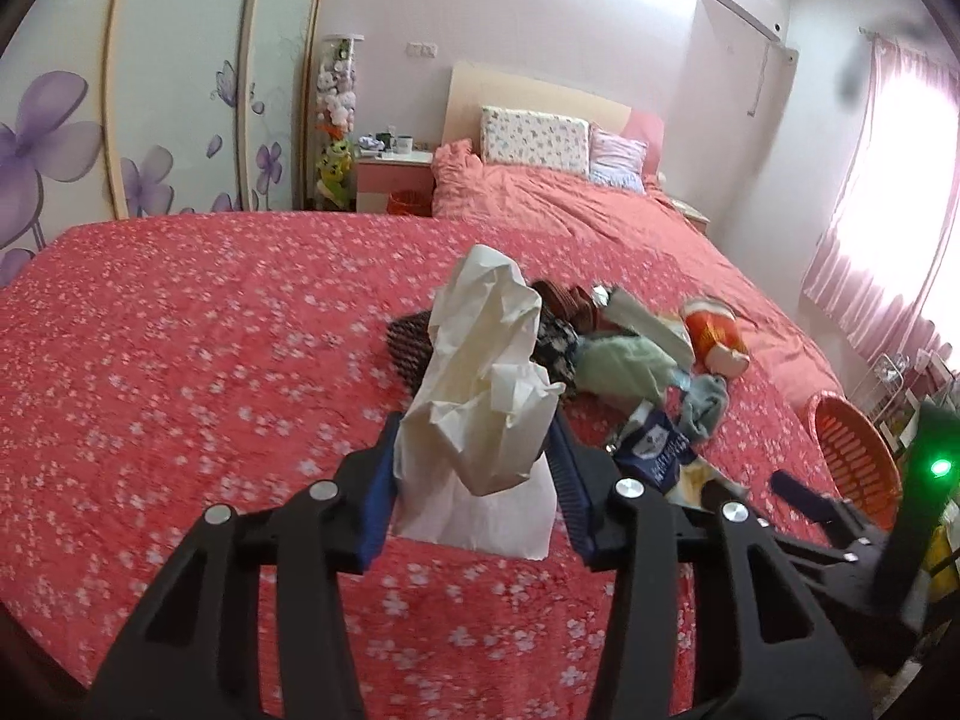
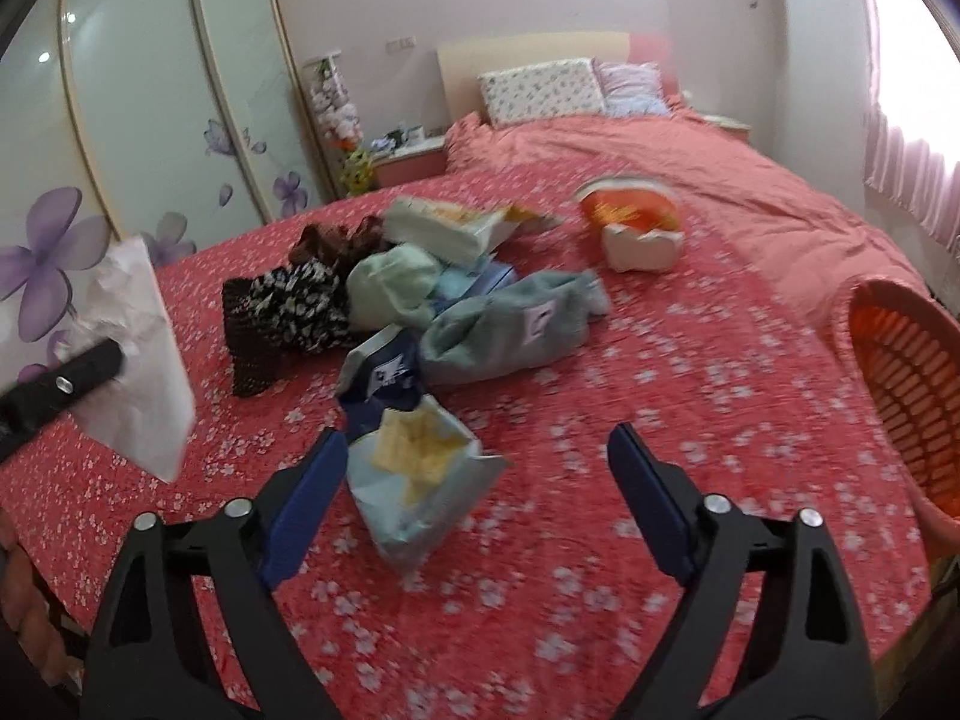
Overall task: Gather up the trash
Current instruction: 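Grasp the white tissue with the left tool while the right tool grasps the blue snack bag, then carry tissue and snack bag over the orange basket and open both tools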
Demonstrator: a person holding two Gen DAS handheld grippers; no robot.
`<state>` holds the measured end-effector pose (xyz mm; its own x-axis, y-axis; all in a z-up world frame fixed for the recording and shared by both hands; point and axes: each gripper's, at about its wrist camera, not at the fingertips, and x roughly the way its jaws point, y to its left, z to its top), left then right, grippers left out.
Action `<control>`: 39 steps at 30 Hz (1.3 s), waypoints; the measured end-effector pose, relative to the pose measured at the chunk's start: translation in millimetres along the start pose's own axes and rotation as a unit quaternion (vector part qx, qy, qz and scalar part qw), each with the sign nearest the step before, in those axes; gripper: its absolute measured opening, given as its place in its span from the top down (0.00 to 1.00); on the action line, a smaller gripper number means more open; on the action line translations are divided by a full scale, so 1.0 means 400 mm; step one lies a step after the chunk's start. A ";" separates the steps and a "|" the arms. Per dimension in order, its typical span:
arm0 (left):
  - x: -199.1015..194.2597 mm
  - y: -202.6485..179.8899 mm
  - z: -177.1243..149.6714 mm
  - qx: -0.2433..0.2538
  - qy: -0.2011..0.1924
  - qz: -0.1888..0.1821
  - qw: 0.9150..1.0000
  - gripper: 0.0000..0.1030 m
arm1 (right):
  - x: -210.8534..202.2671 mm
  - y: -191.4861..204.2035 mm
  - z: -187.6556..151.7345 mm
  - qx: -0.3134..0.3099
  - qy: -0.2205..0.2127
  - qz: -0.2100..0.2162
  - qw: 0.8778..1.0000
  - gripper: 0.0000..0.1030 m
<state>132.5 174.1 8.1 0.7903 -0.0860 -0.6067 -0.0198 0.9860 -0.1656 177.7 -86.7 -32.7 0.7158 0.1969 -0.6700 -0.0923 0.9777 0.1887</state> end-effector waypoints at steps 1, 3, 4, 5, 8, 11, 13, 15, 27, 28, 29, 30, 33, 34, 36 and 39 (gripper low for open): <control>-0.005 0.009 0.003 -0.002 -0.002 0.001 1.000 0.55 | 0.013 0.005 0.000 0.000 0.007 0.002 1.000 0.20; -0.011 0.028 0.008 -0.008 -0.003 0.003 1.000 0.55 | 0.036 0.015 0.002 -0.001 0.018 0.008 1.000 0.23; -0.012 0.034 0.008 -0.011 -0.003 0.004 1.000 0.55 | 0.044 0.020 0.002 -0.002 0.020 0.010 1.000 0.25; -0.013 0.041 0.009 -0.014 -0.003 0.005 1.000 0.55 | 0.050 0.024 0.002 -0.004 0.023 0.012 1.000 0.28; -0.013 0.060 0.009 -0.019 -0.001 0.007 1.000 0.55 | 0.071 0.044 0.001 -0.012 0.035 0.022 0.999 0.38; -0.010 0.068 0.007 -0.022 0.001 0.009 1.000 0.55 | 0.075 0.069 -0.006 -0.029 0.039 0.030 0.998 0.54; -0.007 0.073 0.004 -0.025 0.002 0.011 1.000 0.55 | 0.074 0.084 -0.011 -0.041 0.042 0.030 0.998 0.63; -0.008 0.077 0.004 -0.027 0.003 0.012 1.000 0.55 | 0.075 0.091 -0.016 -0.045 0.043 0.034 0.997 0.63; -0.029 0.035 0.009 -0.016 -0.001 -0.002 1.000 0.54 | -0.072 0.060 0.020 -0.033 -0.021 0.053 0.998 0.64; -0.031 0.028 0.010 -0.014 -0.002 -0.005 1.000 0.54 | -0.089 0.047 0.025 -0.027 -0.028 0.051 0.998 0.64; -0.034 0.018 0.010 -0.012 -0.003 -0.007 1.000 0.54 | -0.104 0.033 0.029 -0.021 -0.035 0.046 0.998 0.64; -0.036 0.005 0.010 -0.009 -0.004 -0.011 1.000 0.54 | -0.112 0.024 0.031 -0.017 -0.039 0.041 0.998 0.64; -0.038 -0.032 0.010 0.001 -0.003 -0.023 1.000 0.54 | -0.152 -0.031 0.038 0.001 -0.052 0.013 0.999 0.64; -0.037 -0.046 0.010 0.004 -0.001 -0.029 1.000 0.54 | -0.156 -0.045 0.042 0.005 -0.055 0.006 0.998 0.64; -0.034 -0.071 0.011 0.007 0.003 -0.042 0.999 0.54 | -0.173 -0.081 0.044 0.016 -0.063 -0.018 0.998 0.64; -0.031 -0.118 0.009 0.017 0.006 -0.060 0.998 0.54 | -0.190 -0.129 0.039 0.027 -0.074 -0.049 0.996 0.64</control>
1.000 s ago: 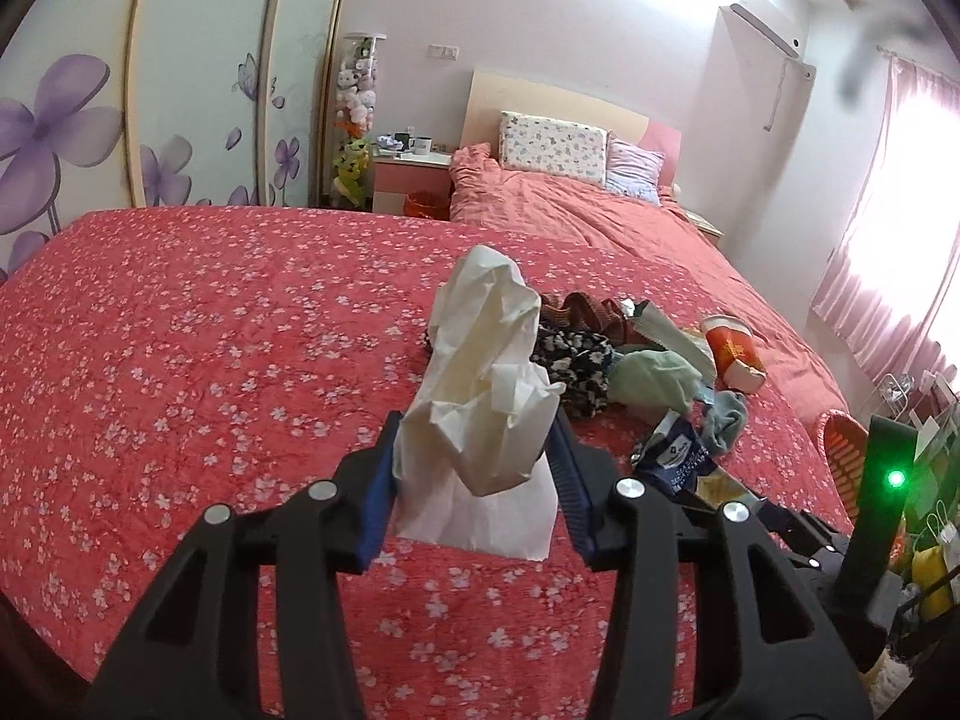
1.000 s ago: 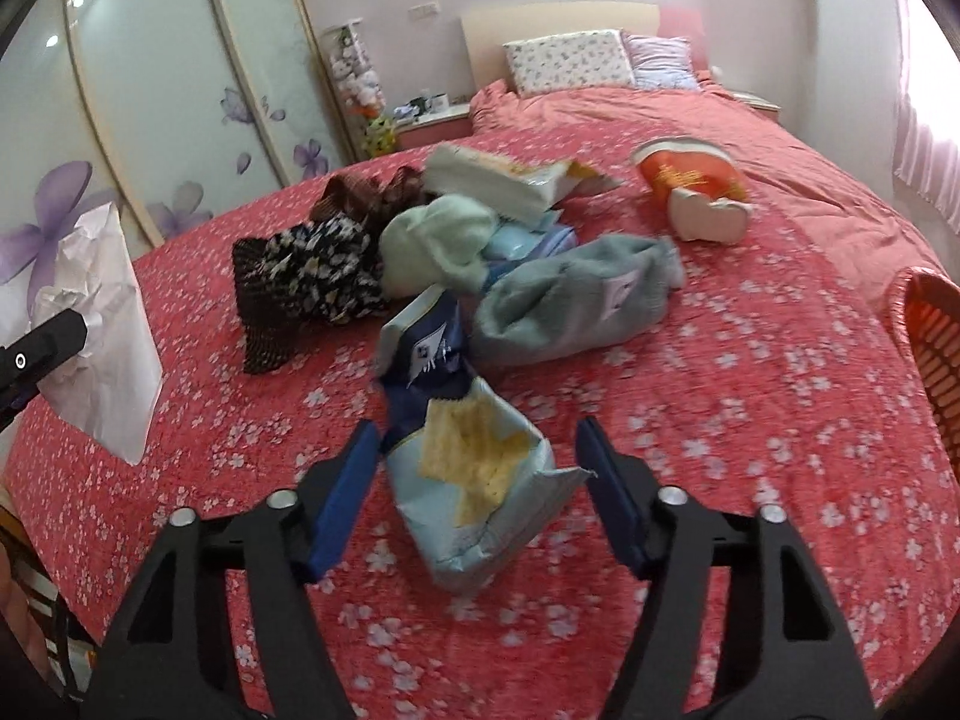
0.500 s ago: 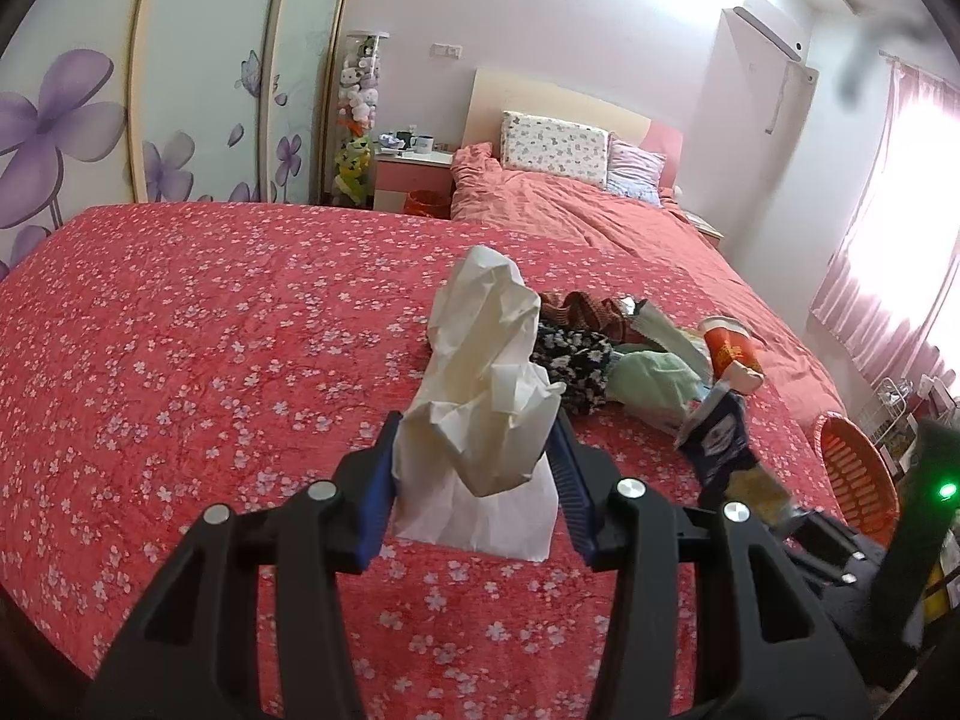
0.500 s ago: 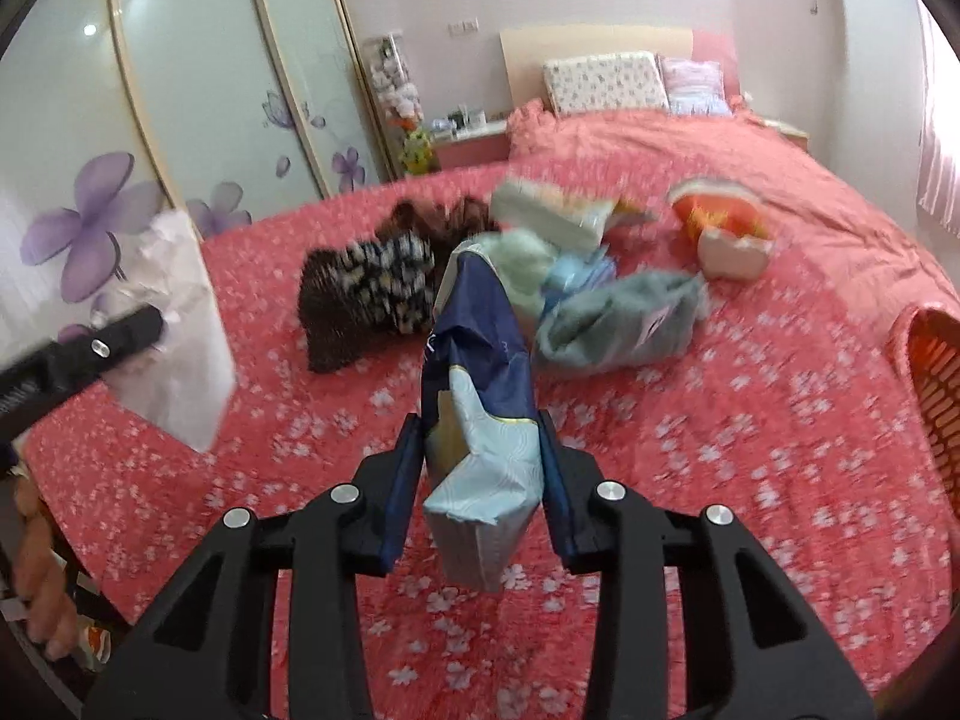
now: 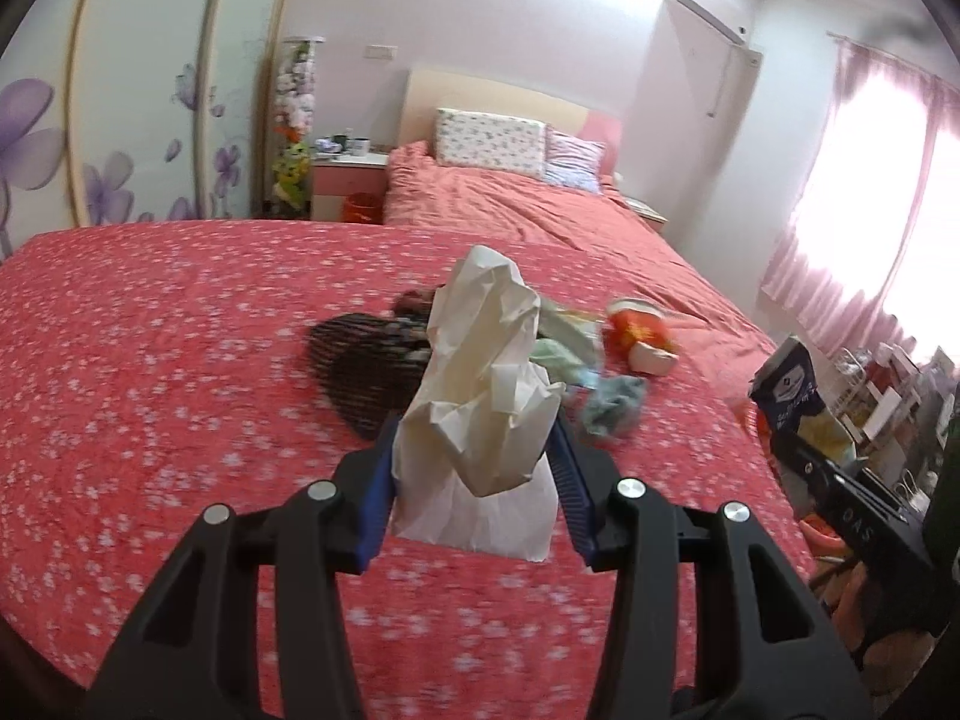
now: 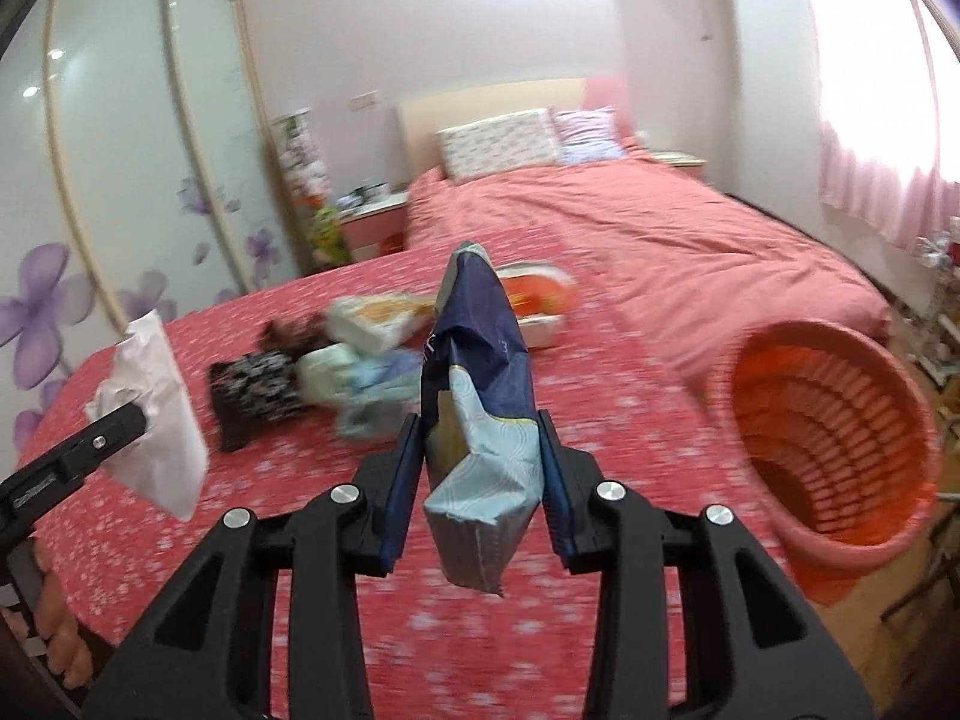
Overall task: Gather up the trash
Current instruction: 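Carry tissue and snack bag over the orange basket and open both tools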
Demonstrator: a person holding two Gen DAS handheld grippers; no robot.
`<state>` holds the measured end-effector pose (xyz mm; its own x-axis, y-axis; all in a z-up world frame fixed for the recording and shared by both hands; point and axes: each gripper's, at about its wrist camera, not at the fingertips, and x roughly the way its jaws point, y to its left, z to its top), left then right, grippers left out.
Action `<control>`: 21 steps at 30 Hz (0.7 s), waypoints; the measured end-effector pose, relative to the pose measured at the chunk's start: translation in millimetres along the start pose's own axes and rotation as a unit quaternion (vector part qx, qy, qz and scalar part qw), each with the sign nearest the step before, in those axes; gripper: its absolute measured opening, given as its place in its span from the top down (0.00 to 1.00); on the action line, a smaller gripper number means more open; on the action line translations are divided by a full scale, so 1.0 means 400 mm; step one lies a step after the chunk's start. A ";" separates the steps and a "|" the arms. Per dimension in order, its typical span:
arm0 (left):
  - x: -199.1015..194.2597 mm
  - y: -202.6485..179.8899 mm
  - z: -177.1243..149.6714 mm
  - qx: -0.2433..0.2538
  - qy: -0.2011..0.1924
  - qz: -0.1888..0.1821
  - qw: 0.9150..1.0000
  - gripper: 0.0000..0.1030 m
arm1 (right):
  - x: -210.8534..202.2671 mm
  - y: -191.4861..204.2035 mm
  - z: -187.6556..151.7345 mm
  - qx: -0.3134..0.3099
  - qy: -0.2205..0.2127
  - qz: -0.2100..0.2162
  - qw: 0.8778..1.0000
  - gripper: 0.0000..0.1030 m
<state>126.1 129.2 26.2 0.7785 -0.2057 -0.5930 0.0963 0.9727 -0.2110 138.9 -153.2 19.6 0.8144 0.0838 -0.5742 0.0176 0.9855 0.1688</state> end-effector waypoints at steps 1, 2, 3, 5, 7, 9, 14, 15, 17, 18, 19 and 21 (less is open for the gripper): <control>0.003 -0.018 0.000 0.004 0.001 -0.007 1.000 0.54 | -0.008 -0.022 0.000 0.003 -0.005 -0.013 1.000 0.64; 0.007 -0.033 0.000 0.007 0.002 -0.012 1.000 0.54 | -0.018 -0.043 0.000 0.006 -0.011 -0.026 1.000 0.64; 0.013 -0.053 0.001 0.011 0.003 -0.019 1.000 0.54 | -0.022 -0.055 0.000 0.007 -0.015 -0.034 0.999 0.64; 0.022 -0.089 0.001 0.019 0.006 -0.032 0.999 0.54 | -0.034 -0.078 -0.003 0.007 -0.024 -0.055 0.998 0.64; 0.035 -0.136 0.002 0.027 0.008 -0.047 0.998 0.54 | -0.044 -0.106 -0.001 0.007 -0.034 -0.076 0.997 0.64; 0.046 -0.174 0.005 0.033 0.011 -0.062 0.997 0.54 | -0.051 -0.136 0.002 0.009 -0.042 -0.094 0.995 0.64; 0.084 -0.299 -0.005 0.055 0.023 -0.104 0.993 0.54 | -0.060 -0.210 0.011 0.028 -0.051 -0.118 0.991 0.64; 0.090 -0.315 -0.007 0.059 0.026 -0.111 0.992 0.54 | -0.073 -0.230 0.009 0.031 -0.053 -0.121 0.991 0.64; 0.104 -0.361 -0.008 0.066 0.031 -0.127 0.989 0.54 | -0.080 -0.262 0.011 0.039 -0.055 -0.127 0.990 0.64; 0.113 -0.386 -0.009 0.071 0.034 -0.137 0.987 0.54 | -0.082 -0.280 0.010 0.044 -0.056 -0.131 0.989 0.64; 0.122 -0.412 -0.009 0.076 0.038 -0.146 0.986 0.54 | -0.084 -0.290 0.008 0.047 -0.056 -0.132 0.988 0.64; 0.139 -0.452 -0.010 0.085 0.043 -0.161 0.982 0.54 | -0.085 -0.320 0.009 0.057 -0.058 -0.136 0.987 0.64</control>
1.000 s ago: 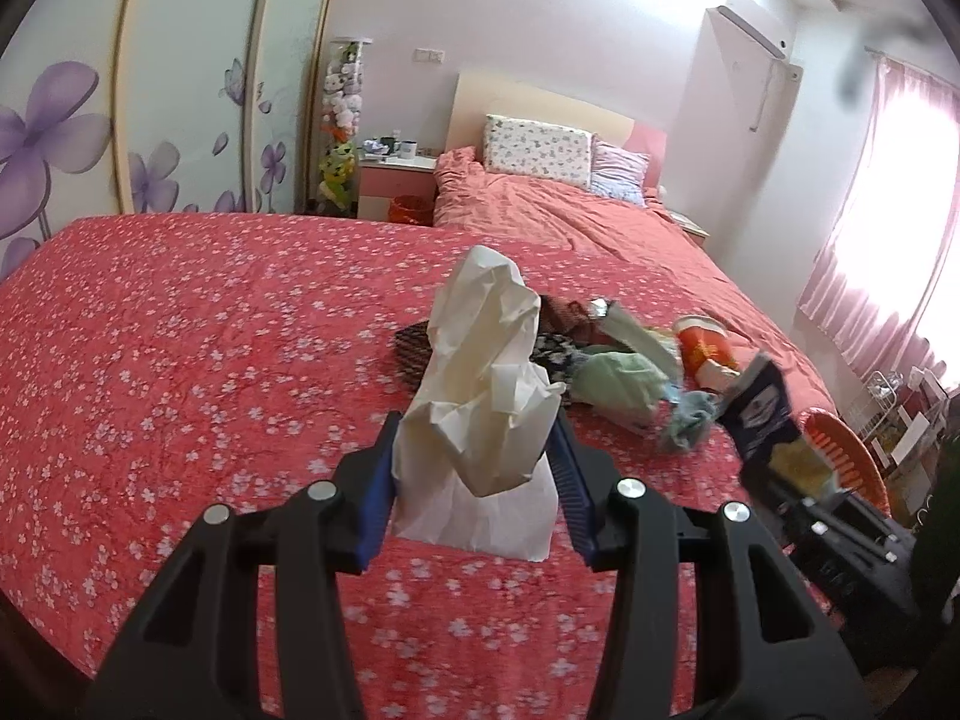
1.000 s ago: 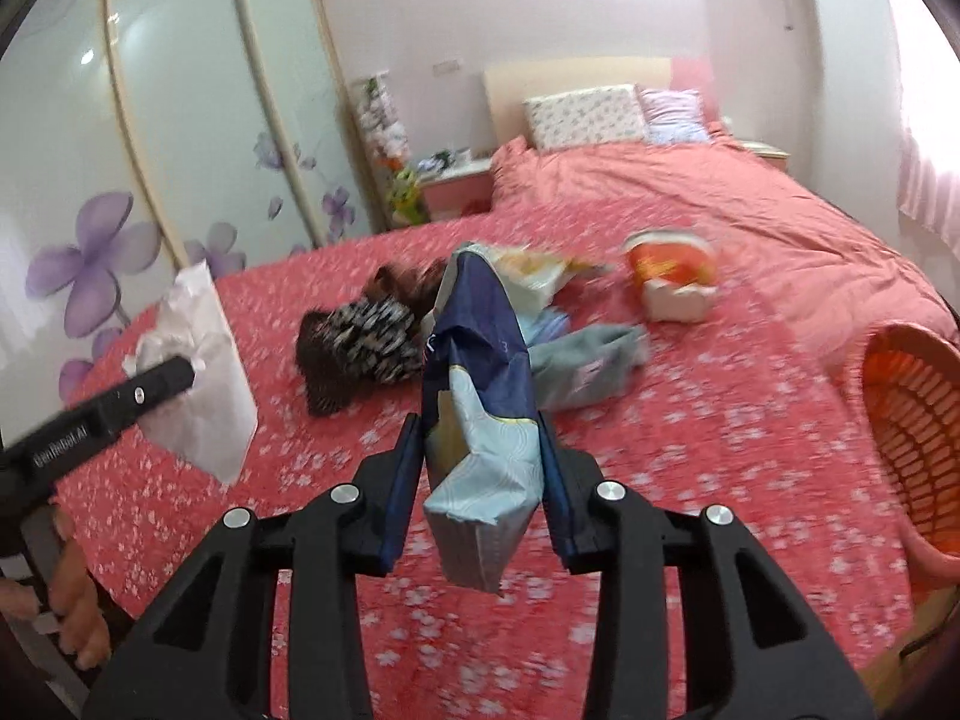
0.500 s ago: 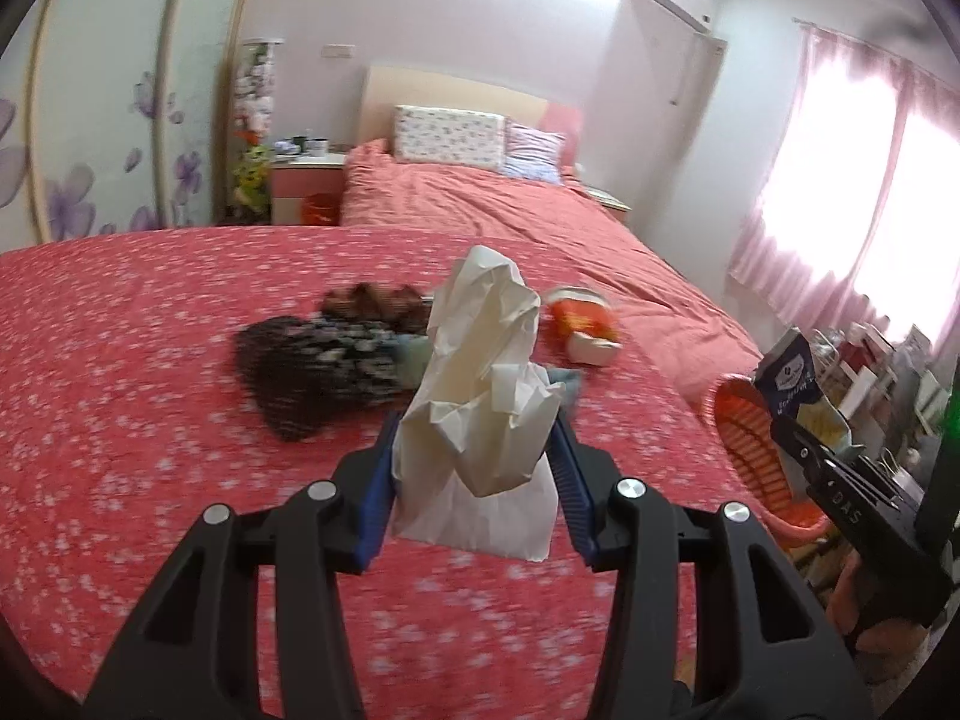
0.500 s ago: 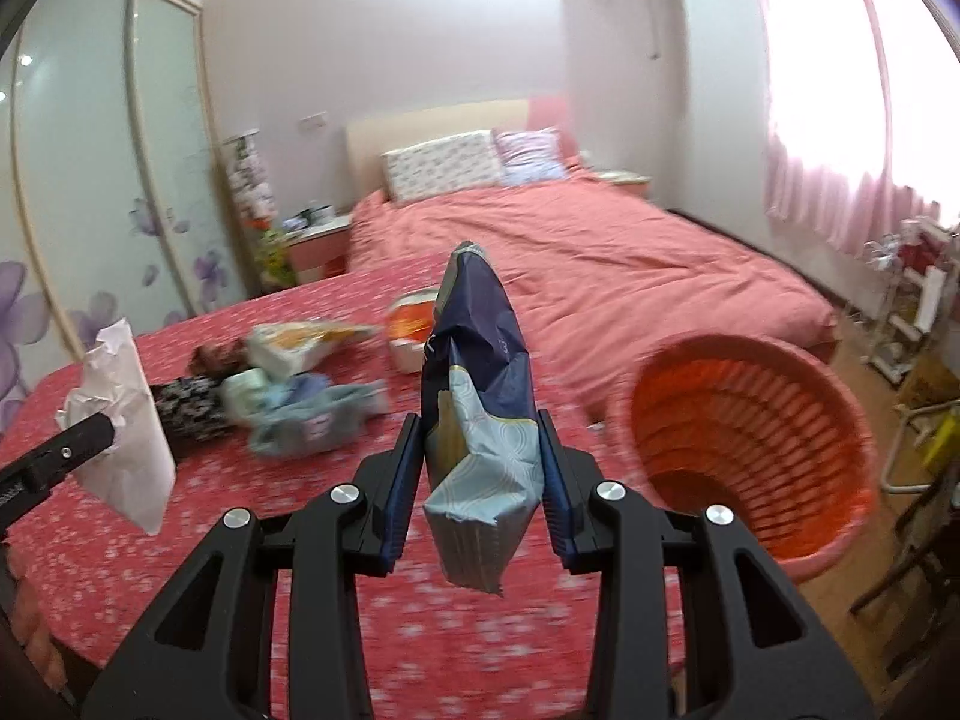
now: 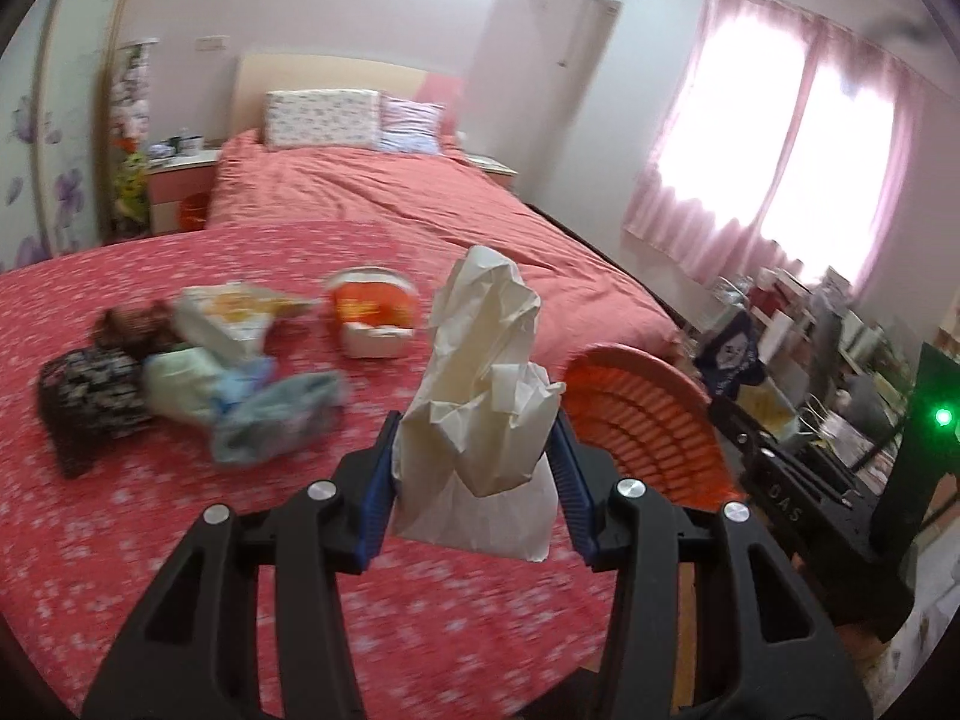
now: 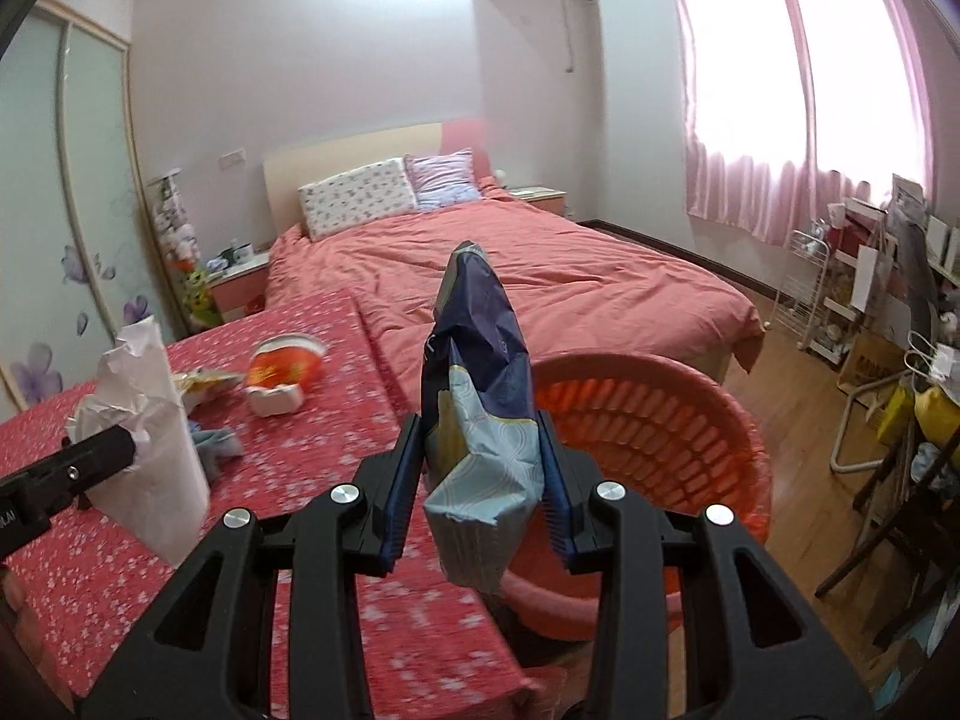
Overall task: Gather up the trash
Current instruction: 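Carry tissue and snack bag over the orange basket and open both tools, then grasp the black mesh item with the left tool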
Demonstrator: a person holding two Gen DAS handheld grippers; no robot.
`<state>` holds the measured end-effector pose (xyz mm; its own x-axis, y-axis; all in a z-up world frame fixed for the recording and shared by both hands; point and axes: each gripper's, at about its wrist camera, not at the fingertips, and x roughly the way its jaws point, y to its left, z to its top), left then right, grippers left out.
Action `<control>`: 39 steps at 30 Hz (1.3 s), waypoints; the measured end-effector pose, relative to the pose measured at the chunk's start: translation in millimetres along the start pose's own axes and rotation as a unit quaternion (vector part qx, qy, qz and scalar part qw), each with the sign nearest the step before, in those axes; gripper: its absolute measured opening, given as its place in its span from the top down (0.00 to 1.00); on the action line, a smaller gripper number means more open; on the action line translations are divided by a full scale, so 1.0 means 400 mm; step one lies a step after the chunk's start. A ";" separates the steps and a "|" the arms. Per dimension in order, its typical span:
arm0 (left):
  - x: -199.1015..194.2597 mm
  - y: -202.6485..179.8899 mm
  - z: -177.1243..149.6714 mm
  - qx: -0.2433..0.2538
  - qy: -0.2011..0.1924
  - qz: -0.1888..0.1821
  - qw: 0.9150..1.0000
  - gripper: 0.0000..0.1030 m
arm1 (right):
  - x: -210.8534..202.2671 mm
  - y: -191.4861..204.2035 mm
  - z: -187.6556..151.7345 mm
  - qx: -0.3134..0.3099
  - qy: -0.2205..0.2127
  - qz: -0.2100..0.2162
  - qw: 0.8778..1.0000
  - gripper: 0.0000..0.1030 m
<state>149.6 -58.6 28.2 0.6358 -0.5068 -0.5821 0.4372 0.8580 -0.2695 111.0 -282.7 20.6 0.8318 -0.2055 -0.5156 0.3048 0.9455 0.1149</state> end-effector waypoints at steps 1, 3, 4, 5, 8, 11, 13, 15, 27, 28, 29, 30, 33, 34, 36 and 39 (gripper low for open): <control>0.017 -0.019 0.004 0.006 0.003 -0.008 1.000 0.54 | 0.008 -0.012 0.003 0.004 0.000 -0.001 1.000 0.64; 0.047 -0.053 0.011 0.016 0.007 -0.021 1.000 0.54 | 0.020 -0.037 0.007 0.014 0.001 -0.003 1.000 0.64; 0.065 -0.075 0.015 0.021 0.009 -0.029 0.999 0.54 | 0.028 -0.052 0.008 0.021 0.003 -0.003 1.000 0.64; 0.083 -0.094 0.019 0.026 0.011 -0.037 0.999 0.54 | 0.035 -0.061 0.010 0.026 0.004 -0.003 1.000 0.64; 0.132 -0.136 0.028 0.035 0.019 -0.058 0.998 0.54 | 0.057 -0.099 0.011 0.042 0.008 -0.006 0.999 0.64; 0.195 -0.184 0.035 0.048 0.029 -0.076 0.995 0.54 | 0.076 -0.135 0.014 0.056 0.009 -0.007 0.998 0.64; 0.228 -0.212 0.034 0.056 0.035 -0.085 0.994 0.54 | 0.087 -0.158 0.017 0.066 0.009 -0.007 0.998 0.64; 0.264 -0.236 0.035 0.062 0.041 -0.093 0.993 0.54 | 0.098 -0.176 0.015 0.074 0.010 -0.006 0.997 0.64; 0.459 -0.284 0.027 0.075 0.088 -0.098 0.989 0.50 | 0.152 -0.230 0.019 0.097 0.010 -0.006 0.995 0.62; 0.469 -0.282 0.025 0.074 0.090 -0.094 0.989 0.48 | 0.153 -0.233 0.020 0.100 0.009 -0.006 0.995 0.60; 0.474 -0.280 0.026 0.074 0.092 -0.092 0.989 0.45 | 0.156 -0.236 0.021 0.102 0.011 -0.006 0.995 0.54; 0.480 -0.278 0.024 0.074 0.095 -0.089 0.989 0.43 | 0.159 -0.238 0.021 0.104 0.013 -0.005 0.994 0.50; 0.489 -0.272 0.021 0.074 0.101 -0.080 0.989 0.37 | 0.160 -0.247 0.017 0.115 0.017 -0.001 0.993 0.39; 0.490 -0.265 0.019 0.074 0.102 -0.075 0.989 0.35 | 0.163 -0.255 0.019 0.117 0.018 -0.001 0.993 0.39; 0.482 -0.250 0.016 0.070 0.104 -0.068 0.990 0.35 | 0.159 -0.254 0.018 0.119 0.020 -0.003 0.993 0.39; 0.465 -0.226 0.014 0.066 0.104 -0.052 0.991 0.34 | 0.150 -0.249 0.022 0.114 0.022 -0.010 0.993 0.39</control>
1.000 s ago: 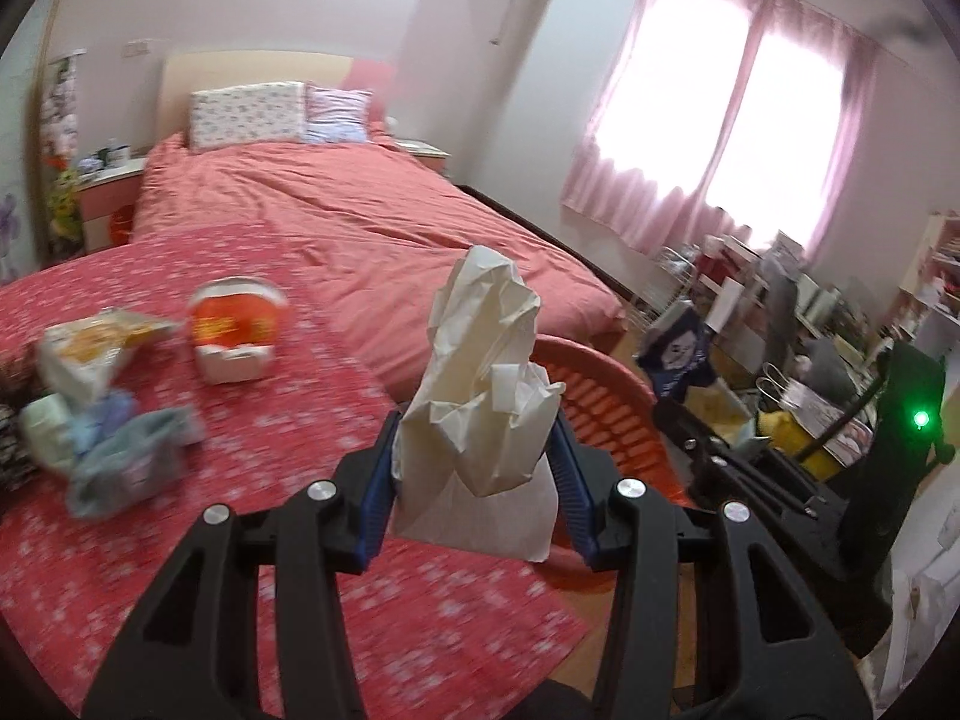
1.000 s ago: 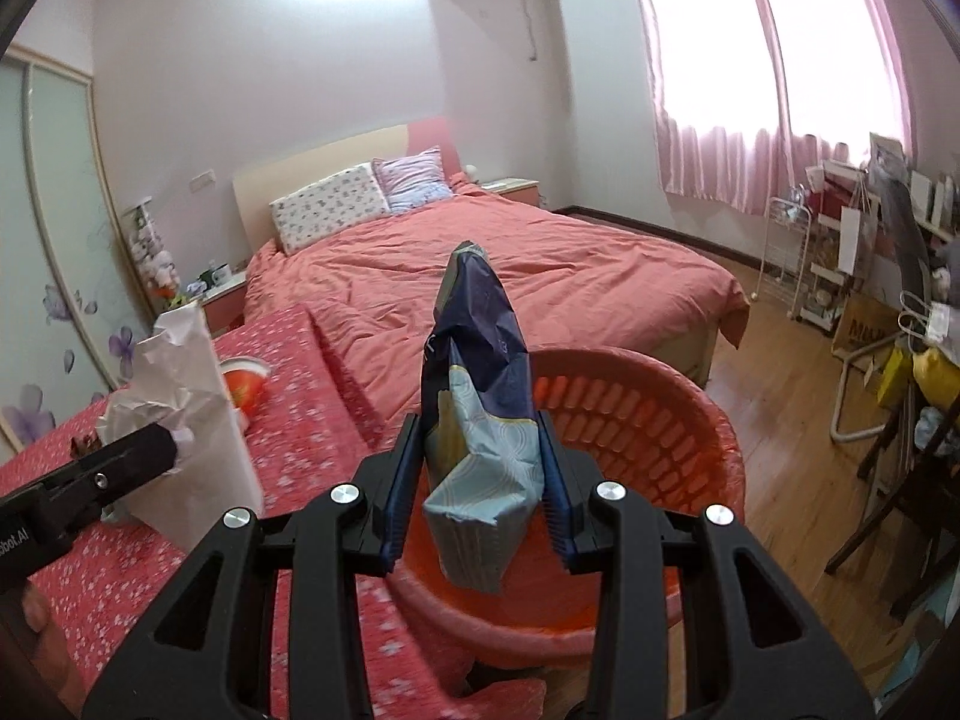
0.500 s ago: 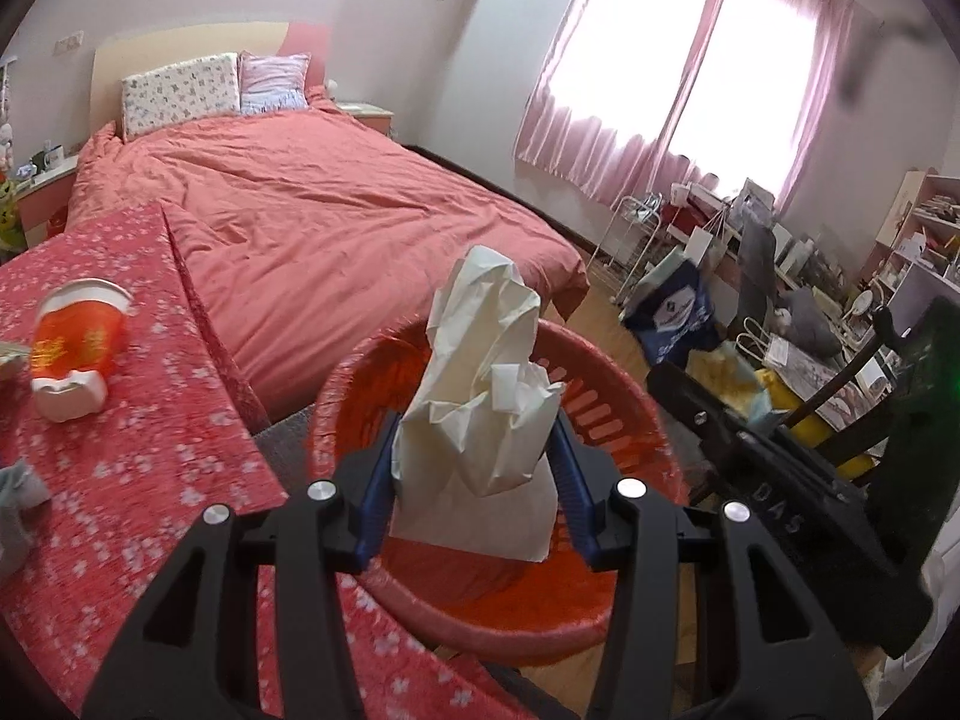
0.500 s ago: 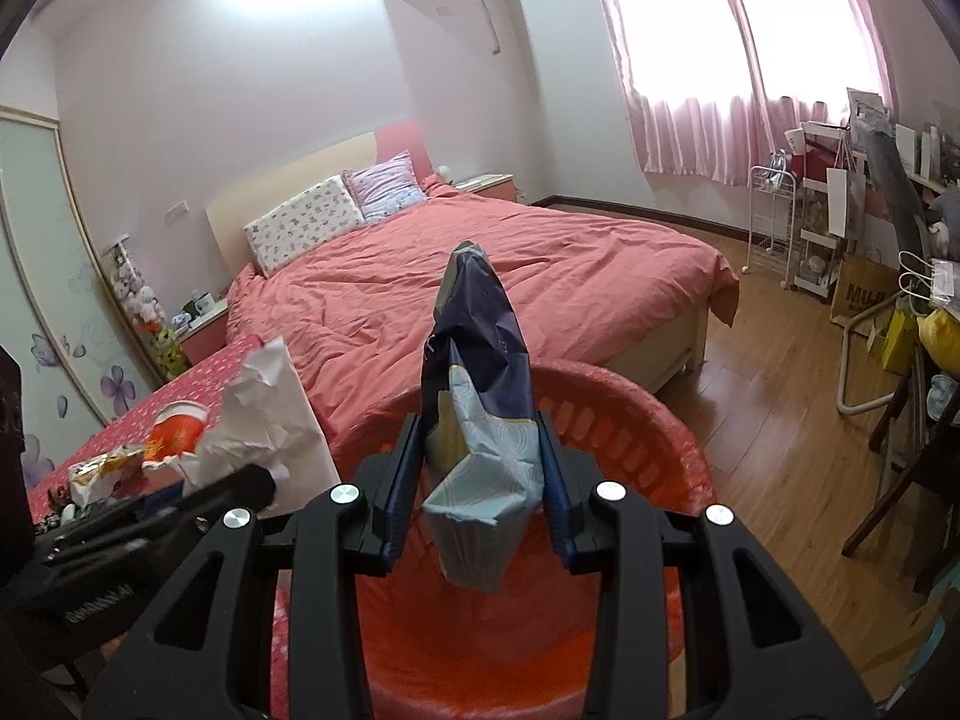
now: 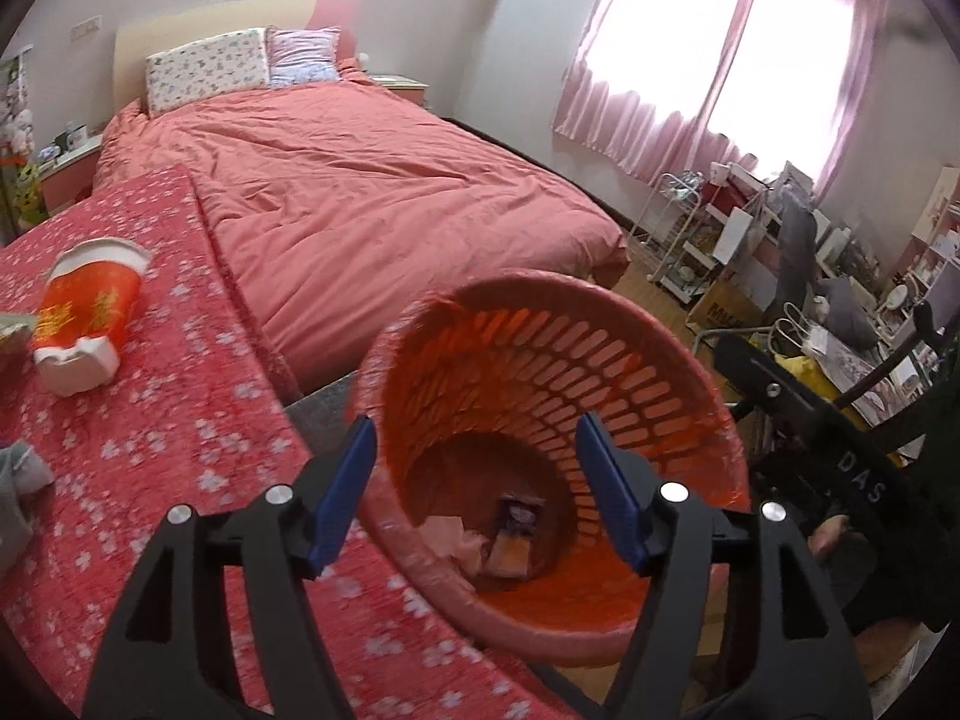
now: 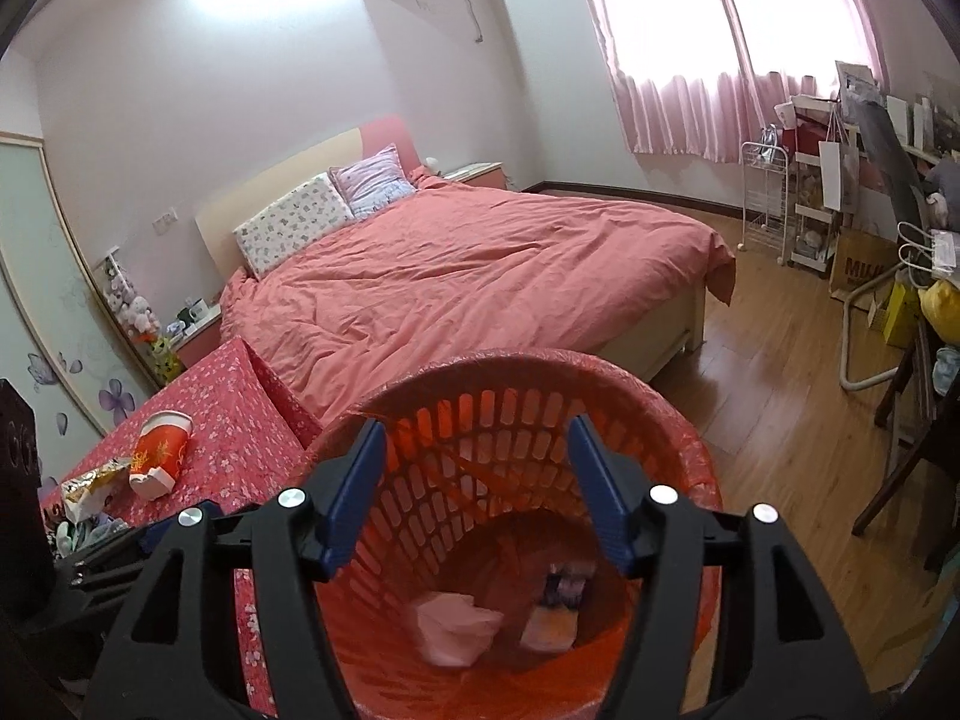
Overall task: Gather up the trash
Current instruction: 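Grasp the black mesh item with the left tool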
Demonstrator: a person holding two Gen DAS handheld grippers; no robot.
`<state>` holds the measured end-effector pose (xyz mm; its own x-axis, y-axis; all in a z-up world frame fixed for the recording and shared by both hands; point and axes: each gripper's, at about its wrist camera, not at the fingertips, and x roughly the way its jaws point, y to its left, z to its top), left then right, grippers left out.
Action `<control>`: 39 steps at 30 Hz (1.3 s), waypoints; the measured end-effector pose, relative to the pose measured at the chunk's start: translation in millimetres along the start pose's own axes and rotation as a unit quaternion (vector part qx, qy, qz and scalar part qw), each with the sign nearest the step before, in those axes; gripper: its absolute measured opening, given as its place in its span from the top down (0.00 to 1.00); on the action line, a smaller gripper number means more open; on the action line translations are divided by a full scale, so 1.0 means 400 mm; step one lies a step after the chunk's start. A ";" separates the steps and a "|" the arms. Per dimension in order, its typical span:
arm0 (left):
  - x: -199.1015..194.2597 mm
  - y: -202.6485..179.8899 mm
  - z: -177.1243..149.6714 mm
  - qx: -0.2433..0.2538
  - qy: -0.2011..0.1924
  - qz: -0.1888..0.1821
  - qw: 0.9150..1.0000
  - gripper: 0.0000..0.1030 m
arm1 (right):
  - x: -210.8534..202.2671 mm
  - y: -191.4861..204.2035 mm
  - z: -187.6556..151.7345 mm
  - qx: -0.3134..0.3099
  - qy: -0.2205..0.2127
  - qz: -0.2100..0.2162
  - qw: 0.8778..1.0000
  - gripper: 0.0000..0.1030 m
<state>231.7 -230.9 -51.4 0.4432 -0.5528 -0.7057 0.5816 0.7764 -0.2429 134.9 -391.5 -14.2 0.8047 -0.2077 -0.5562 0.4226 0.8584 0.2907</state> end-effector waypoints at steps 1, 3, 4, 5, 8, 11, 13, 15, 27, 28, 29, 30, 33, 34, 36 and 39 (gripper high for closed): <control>-0.009 0.007 -0.002 -0.001 -0.001 0.007 1.000 0.33 | -0.003 0.003 0.001 -0.003 0.000 -0.003 1.000 0.39; -0.027 0.016 -0.007 -0.003 -0.003 0.019 1.000 0.31 | -0.009 0.013 0.003 -0.010 -0.002 -0.007 1.000 0.39; -0.038 0.025 -0.011 -0.004 -0.005 0.027 1.000 0.30 | -0.014 0.019 0.004 -0.014 -0.001 -0.007 1.000 0.39; -0.048 0.031 -0.015 -0.005 -0.006 0.033 0.999 0.29 | -0.015 0.016 0.007 -0.016 -0.001 -0.007 1.000 0.39; -0.092 0.055 -0.030 -0.010 -0.012 0.058 0.998 0.27 | -0.030 0.040 0.006 -0.025 0.000 -0.003 1.000 0.39; -0.146 0.089 -0.048 -0.018 -0.020 0.078 0.997 0.26 | -0.041 0.070 0.003 -0.033 0.002 0.003 0.999 0.39; -0.186 0.117 -0.059 -0.026 -0.027 0.093 0.995 0.26 | -0.048 0.094 -0.004 -0.042 0.005 0.010 0.999 0.39; -0.231 0.152 -0.072 -0.035 -0.037 0.112 0.992 0.25 | -0.054 0.117 -0.015 -0.052 0.010 0.017 0.998 0.39; -0.523 0.482 -0.186 -0.129 -0.080 0.256 0.955 0.24 | -0.061 0.311 -0.108 -0.111 0.052 0.076 0.989 0.39; -0.546 0.518 -0.198 -0.140 -0.082 0.271 0.949 0.24 | -0.060 0.329 -0.117 -0.117 0.056 0.081 0.988 0.39; -0.560 0.539 -0.210 -0.147 -0.083 0.282 0.944 0.24 | -0.057 0.348 -0.126 -0.124 0.060 0.086 0.987 0.39; -0.580 0.574 -0.219 -0.160 -0.085 0.297 0.938 0.24 | -0.054 0.365 -0.134 -0.129 0.064 0.090 0.985 0.39; -0.625 0.664 -0.232 -0.203 -0.090 0.316 0.922 0.25 | -0.051 0.406 -0.159 -0.143 0.074 0.099 0.982 0.39; -0.637 0.693 -0.232 -0.221 -0.091 0.313 0.919 0.25 | -0.047 0.422 -0.169 -0.149 0.078 0.102 0.980 0.39; -0.653 0.736 -0.229 -0.244 -0.096 0.305 0.916 0.27 | -0.044 0.451 -0.188 -0.162 0.085 0.106 0.978 0.39; -0.649 0.774 -0.194 -0.255 -0.098 0.302 0.913 0.29 | -0.038 0.475 -0.208 -0.175 0.092 0.107 0.974 0.39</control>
<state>243.8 176.4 5.2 0.7207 0.0187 -0.6930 -0.1814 0.9699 -0.1625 168.4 -186.1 -15.2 0.7562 0.0545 -0.6520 0.0590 0.9868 0.1508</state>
